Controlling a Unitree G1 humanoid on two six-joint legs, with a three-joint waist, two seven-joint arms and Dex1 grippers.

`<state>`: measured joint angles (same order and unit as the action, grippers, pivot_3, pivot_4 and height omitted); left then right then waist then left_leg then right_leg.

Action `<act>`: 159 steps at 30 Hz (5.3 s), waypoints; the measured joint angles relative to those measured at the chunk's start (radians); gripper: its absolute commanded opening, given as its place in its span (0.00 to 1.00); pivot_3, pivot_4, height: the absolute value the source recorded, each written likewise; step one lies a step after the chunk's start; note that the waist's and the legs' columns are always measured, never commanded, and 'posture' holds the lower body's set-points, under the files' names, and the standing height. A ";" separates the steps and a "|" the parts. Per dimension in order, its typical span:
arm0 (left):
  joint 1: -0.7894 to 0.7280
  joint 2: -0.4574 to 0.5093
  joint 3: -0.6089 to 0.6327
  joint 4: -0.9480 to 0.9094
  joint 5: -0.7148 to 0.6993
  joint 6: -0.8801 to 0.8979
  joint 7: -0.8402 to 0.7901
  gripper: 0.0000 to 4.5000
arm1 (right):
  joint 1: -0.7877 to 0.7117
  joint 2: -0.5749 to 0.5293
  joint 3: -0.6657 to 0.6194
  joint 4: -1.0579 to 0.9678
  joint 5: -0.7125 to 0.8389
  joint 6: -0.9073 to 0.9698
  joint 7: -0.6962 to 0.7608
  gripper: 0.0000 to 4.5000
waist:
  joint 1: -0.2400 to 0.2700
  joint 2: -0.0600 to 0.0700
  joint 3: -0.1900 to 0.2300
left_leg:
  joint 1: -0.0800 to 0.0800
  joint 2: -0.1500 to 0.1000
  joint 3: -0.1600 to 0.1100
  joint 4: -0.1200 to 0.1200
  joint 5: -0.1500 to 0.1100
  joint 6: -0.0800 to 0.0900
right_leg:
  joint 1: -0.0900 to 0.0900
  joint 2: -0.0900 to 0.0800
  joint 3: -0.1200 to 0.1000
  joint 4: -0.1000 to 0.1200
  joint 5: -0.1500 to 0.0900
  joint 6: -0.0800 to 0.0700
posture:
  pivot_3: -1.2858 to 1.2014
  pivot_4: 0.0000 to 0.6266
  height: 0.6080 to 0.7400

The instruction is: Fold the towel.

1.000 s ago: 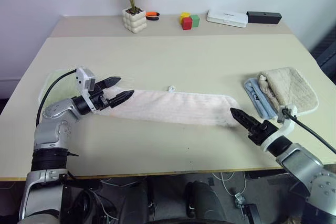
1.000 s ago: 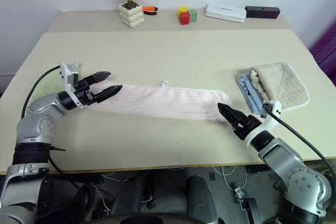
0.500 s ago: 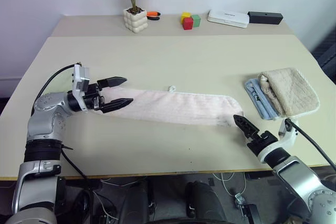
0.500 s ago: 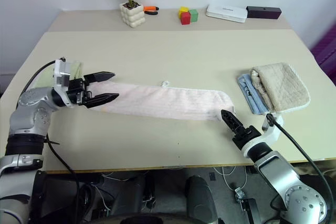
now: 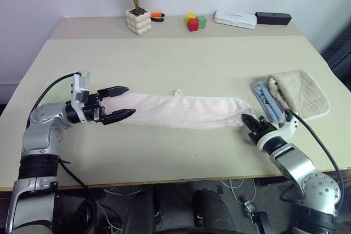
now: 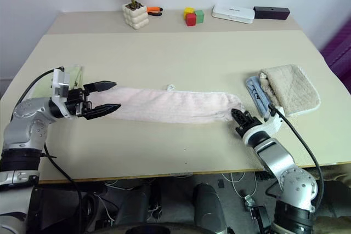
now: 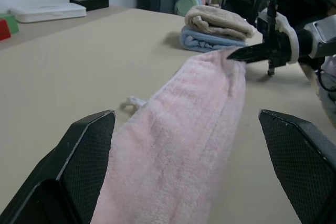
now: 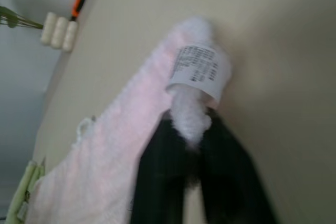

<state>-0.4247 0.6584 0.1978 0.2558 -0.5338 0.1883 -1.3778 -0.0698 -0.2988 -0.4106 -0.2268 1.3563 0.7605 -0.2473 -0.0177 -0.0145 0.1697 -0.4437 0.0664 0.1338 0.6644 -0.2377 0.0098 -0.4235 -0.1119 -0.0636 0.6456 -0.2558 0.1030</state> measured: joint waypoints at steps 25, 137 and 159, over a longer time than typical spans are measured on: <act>0.018 -0.006 0.013 0.010 0.000 -0.043 0.030 1.00 | -0.235 -0.482 0.504 -0.277 -0.765 -0.013 0.613 0.01 | 0.008 0.000 0.001 | -0.002 0.000 0.001 0.001 -0.001 0.001 | -0.002 -0.001 -0.001 0.000 0.000 0.000 | 0.52 0.24 0.96; 0.543 -0.201 0.441 -0.596 -0.944 0.912 1.245 1.00 | -0.407 -0.325 0.459 0.016 -0.922 -0.266 1.256 0.99 | 0.005 -0.001 0.001 | 0.000 0.001 -0.001 -0.001 0.000 -0.001 | -0.001 -0.004 -0.001 0.001 -0.001 -0.002 | 0.52 0.24 0.96; 0.329 -0.374 0.354 -0.366 -1.067 0.569 1.710 0.35 | -0.399 -0.334 0.462 0.054 -0.952 -0.315 1.228 1.00 | 0.013 -0.002 -0.001 | 0.001 -0.003 -0.001 0.001 -0.001 0.001 | 0.003 -0.005 -0.001 -0.001 -0.002 -0.003 | 0.52 0.24 0.96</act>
<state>-0.0954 0.2845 0.5520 -0.1106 -1.6010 0.7572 0.3322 -0.4687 -0.6331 0.0510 -0.1727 0.4043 0.4451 0.9807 -0.0051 -0.0166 0.1692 -0.4426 0.0630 0.1331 0.6658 -0.2386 0.0111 -0.4206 -0.1168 -0.0649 0.6447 -0.2574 0.0996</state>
